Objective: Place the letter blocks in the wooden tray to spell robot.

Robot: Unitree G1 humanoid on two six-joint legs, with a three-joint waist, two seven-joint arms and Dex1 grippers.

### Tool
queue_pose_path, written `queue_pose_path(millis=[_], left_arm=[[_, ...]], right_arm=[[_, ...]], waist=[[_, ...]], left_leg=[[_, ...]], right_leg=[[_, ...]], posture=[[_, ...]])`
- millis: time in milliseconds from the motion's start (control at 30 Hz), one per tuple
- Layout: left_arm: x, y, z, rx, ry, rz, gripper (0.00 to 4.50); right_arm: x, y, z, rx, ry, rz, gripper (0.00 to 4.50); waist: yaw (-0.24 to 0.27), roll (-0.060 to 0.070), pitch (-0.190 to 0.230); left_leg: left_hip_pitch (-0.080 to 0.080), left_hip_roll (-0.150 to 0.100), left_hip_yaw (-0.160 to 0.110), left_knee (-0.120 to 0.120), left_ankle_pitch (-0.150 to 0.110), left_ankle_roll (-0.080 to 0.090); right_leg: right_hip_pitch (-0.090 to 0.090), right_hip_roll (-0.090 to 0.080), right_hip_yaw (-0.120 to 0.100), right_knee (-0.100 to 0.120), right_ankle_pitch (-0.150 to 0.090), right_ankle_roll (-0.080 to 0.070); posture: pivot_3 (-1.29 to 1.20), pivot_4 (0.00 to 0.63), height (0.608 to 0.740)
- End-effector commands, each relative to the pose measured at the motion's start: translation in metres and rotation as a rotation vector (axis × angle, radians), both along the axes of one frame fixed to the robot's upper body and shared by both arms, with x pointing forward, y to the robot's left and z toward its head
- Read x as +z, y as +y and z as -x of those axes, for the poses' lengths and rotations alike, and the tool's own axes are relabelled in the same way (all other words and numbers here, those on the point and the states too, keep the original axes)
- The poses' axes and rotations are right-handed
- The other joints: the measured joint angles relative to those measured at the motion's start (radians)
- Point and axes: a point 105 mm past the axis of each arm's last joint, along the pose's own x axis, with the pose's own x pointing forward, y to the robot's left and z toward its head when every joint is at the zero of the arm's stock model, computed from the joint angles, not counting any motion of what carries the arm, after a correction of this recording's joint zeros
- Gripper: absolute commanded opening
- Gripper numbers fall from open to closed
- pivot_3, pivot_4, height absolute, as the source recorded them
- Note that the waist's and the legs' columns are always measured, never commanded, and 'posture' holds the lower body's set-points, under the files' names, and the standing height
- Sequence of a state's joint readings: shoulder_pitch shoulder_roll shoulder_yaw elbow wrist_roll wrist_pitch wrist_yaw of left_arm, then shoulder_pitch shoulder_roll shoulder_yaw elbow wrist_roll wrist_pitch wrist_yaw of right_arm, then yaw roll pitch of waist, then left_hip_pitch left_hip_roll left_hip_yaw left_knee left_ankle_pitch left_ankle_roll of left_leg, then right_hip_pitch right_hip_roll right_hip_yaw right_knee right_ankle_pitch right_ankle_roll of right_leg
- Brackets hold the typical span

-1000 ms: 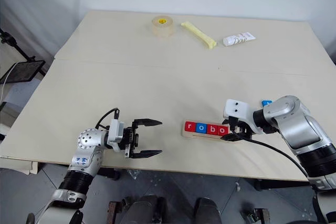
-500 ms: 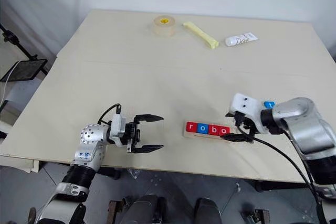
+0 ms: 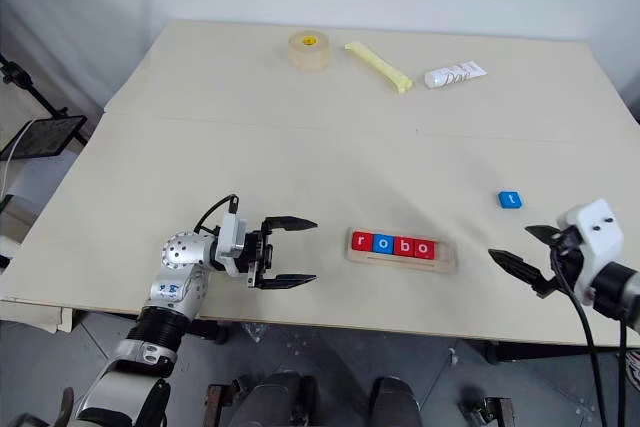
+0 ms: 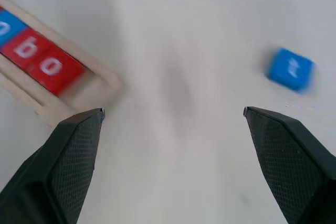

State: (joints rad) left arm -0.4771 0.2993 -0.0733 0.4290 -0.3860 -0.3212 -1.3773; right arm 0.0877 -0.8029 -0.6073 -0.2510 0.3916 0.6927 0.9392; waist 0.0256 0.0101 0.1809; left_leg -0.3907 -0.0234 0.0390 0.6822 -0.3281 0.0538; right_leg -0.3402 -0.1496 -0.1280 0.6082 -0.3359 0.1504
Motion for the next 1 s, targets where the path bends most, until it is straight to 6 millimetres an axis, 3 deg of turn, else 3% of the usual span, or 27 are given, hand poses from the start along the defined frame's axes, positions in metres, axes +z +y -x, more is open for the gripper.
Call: queue_pose_path(millis=[33, 167, 333, 467, 633, 833, 1000], left_arm=[[0.006, 0.0, 0.0, -0.018, -0.026, 0.0, 4.5], [0.006, 0.0, 0.0, -0.028, -0.029, -0.006, 4.5], [0.006, -0.001, 0.002, -0.036, -0.029, -0.008, 4.5], [0.006, 0.0, 0.005, -0.029, -0.03, -0.004, 4.5], [0.005, 0.003, 0.011, -0.007, -0.028, -0.001, 4.5], [0.004, 0.006, 0.013, 0.021, -0.024, -0.003, 4.5], [0.004, 0.006, 0.013, 0.03, -0.022, 0.0, 4.5]], right_arm=[[0.009, -0.015, 0.012, -0.068, -0.07, -0.014, 4.45], [0.002, -0.024, 0.007, -0.144, -0.097, -0.054, 4.45], [0.009, -0.009, -0.036, -0.147, -0.177, -0.105, 4.45], [0.014, -0.015, -0.08, -0.242, -0.238, -0.111, 4.45], [0.011, -0.014, -0.114, -0.284, -0.254, -0.11, 4.45], [-0.002, -0.017, -0.13, -0.336, -0.223, -0.106, 4.45], [-0.013, -0.022, -0.131, -0.386, -0.181, -0.108, 4.45]], waist=[[0.0, 0.0, 0.0], [-0.001, 0.0, 0.0], [-0.013, 0.001, 0.0], [-0.016, 0.001, 0.0], [-0.012, 0.001, 0.0], [-0.01, 0.001, 0.0], [-0.013, 0.001, 0.0]], left_leg=[[0.0, 0.0, 0.0, 0.0, 0.0, 0.0], [0.0, 0.0, 0.0, 0.0, 0.0, 0.0], [0.002, 0.001, 0.003, 0.0, 0.001, 0.0], [0.001, 0.001, 0.003, 0.0, 0.001, -0.001], [0.0, 0.0, 0.0, 0.0, 0.001, 0.0], [0.0, 0.0, -0.001, -0.001, 0.001, 0.0], [0.0, 0.0, 0.0, -0.001, 0.001, 0.0]], right_leg=[[0.0, 0.0, 0.0, 0.0, 0.0, 0.0], [0.0, 0.0, 0.001, 0.0, 0.0, 0.0], [0.0, 0.0, 0.002, 0.0, 0.0, 0.0], [-0.001, 0.0, 0.002, 0.001, 0.0, 0.0], [-0.002, 0.0, 0.0, 0.003, 0.0, 0.0], [-0.002, 0.0, 0.0, 0.003, 0.0, 0.0], [-0.002, 0.0, 0.0, 0.002, 0.0, 0.0]], posture=[[0.0, 0.15, 0.74], [0.0, 0.15, 0.74], [0.0, 0.15, 0.74], [0.0, 0.15, 0.74], [0.0, 0.15, 0.74], [0.0, 0.15, 0.74], [0.0, 0.15, 0.74]])
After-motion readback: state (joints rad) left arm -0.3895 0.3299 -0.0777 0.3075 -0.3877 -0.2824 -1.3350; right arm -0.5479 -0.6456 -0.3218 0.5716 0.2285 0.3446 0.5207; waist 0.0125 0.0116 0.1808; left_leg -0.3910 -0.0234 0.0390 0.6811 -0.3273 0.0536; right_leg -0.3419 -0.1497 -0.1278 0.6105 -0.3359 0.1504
